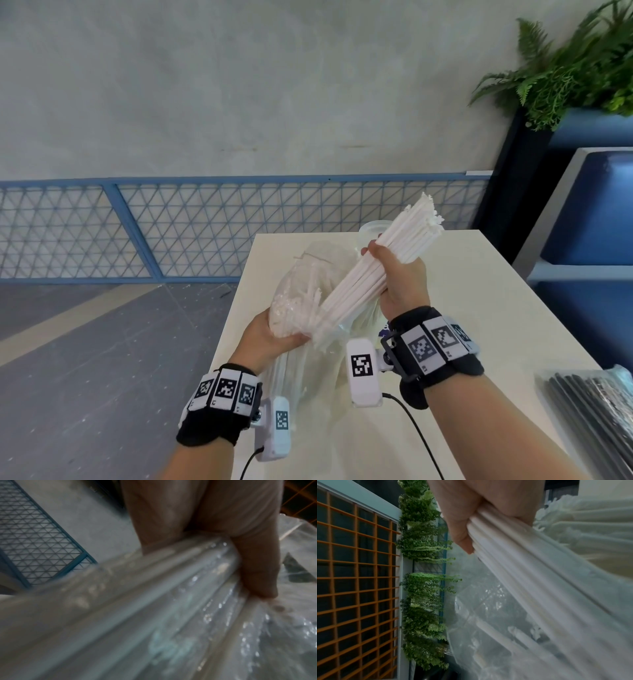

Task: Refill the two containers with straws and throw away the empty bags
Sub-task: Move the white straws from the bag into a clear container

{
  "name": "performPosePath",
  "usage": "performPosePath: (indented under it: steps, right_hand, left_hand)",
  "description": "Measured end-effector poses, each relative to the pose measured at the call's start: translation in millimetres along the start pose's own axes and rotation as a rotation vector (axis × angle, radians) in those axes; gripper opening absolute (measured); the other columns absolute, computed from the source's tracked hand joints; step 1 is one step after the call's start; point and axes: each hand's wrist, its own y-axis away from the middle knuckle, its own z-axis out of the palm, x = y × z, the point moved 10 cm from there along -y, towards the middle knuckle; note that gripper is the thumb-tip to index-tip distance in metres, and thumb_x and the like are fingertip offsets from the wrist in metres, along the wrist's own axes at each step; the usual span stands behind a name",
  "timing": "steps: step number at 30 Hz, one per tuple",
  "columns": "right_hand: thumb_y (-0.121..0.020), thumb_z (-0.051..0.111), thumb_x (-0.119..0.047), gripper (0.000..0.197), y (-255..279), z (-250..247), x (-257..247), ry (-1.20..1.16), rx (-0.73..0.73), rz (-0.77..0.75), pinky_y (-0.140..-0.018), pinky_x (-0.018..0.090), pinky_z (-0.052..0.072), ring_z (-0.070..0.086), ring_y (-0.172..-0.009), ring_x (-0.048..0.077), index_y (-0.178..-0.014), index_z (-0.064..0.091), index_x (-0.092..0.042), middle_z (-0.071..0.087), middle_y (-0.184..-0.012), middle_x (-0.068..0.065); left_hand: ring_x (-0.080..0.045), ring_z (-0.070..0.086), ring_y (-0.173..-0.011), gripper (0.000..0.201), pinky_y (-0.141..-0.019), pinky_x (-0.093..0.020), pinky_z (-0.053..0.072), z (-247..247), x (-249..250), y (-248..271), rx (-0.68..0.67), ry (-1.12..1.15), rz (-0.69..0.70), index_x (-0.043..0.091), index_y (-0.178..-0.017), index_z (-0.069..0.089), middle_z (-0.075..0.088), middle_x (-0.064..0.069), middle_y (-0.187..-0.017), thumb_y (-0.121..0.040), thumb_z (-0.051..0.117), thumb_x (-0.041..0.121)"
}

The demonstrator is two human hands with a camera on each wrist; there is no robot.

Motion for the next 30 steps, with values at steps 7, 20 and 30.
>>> performPosePath:
  steps: [7,20,30]
  right_hand:
    - [-0.079,0.066,-0.005,0.020,-4,-19,-40,-0.078,0.151,-0.144,-0.062,0.026,0.055,0.066,-0.076,0.020,-0.096,0.058,0.001,0.067,-0.084,0.010]
    - [-0.078,0.071,-0.017,0.025,-3,9,-41,0.596,0.034,-0.388,-0.058,0.012,0.047,0.057,-0.081,0.016,-0.096,0.056,-0.008,0.059,-0.088,0.003]
    - [-0.076,0.071,-0.028,0.035,-24,-8,25,0.896,-0.022,-0.199,-0.084,0.041,0.051,0.061,-0.095,0.030,-0.099,0.059,-0.004,0.063,-0.102,0.017]
  left_hand:
    - [-0.006,0.065,-0.079,0.035,-0.073,-0.020,0.052,-27,-28,1,0.147,0.081,-0.062,0.024,-0.083,0.061,0.072,0.012,-0.070,-0.064,0.083,0.004]
    - [-0.022,0.068,-0.092,0.053,-0.088,-0.037,0.050,-35,-27,6,0.226,0.264,-0.031,0.016,-0.087,0.069,0.075,0.003,-0.081,-0.041,0.085,0.035]
    - [-0.023,0.069,-0.094,0.062,-0.092,-0.039,0.050,-28,-20,11,0.220,0.312,0.014,0.010,-0.094,0.068,0.075,-0.004,-0.088,-0.040,0.083,0.035]
